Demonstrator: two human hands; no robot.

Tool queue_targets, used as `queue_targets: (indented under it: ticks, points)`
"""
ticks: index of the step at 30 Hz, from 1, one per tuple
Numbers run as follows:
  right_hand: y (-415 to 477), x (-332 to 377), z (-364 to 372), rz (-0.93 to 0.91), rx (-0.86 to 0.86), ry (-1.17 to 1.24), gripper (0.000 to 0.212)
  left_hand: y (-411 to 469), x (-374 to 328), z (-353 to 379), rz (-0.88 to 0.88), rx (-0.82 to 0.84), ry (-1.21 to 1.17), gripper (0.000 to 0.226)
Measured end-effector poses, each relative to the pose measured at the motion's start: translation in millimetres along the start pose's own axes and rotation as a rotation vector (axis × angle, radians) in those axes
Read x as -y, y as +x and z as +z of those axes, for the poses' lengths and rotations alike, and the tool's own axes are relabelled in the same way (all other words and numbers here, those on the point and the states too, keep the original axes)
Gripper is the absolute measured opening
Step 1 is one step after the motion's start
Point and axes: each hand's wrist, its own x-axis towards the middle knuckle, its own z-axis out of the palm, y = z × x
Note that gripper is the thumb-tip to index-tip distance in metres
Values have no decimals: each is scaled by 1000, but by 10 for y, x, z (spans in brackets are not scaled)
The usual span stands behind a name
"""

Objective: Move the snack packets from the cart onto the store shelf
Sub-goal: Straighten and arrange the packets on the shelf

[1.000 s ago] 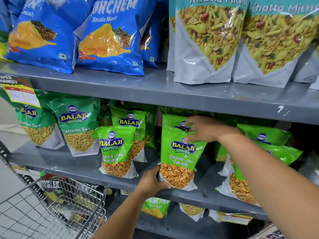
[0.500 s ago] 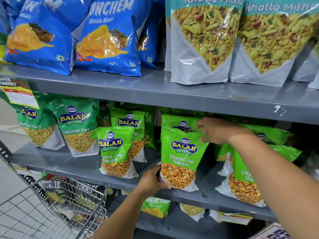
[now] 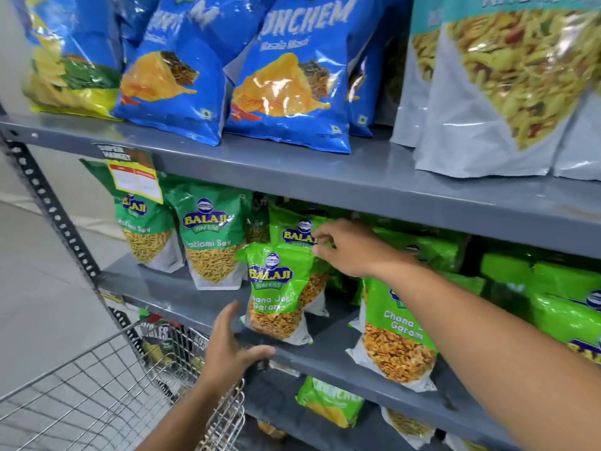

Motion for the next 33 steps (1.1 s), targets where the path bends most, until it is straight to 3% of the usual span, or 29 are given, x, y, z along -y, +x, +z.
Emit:
queue_targets:
  ticks: [4, 9, 14, 18, 23, 29, 33]
  points:
    - [206, 136, 154, 27, 37, 2, 26, 329, -111, -42, 2, 193, -44, 96]
    - [342, 161, 228, 22, 58, 31, 18, 482, 77, -1, -68, 225, -52, 85]
    - [289, 51, 355, 26, -183, -58, 13, 511, 130, 47, -115, 209, -65, 59]
    - [263, 125, 419, 30, -292, 23, 17, 537, 144, 47, -106, 229, -80, 63]
    - [543, 667, 306, -41, -95, 8, 37, 519, 101, 12, -101, 251, -69, 64]
    - [871, 980, 589, -4, 141, -158, 32, 496, 54, -18, -63, 249, -49, 65]
    - [972, 973, 594, 5, -22, -138, 26, 505, 65, -33, -61, 255, -42, 61]
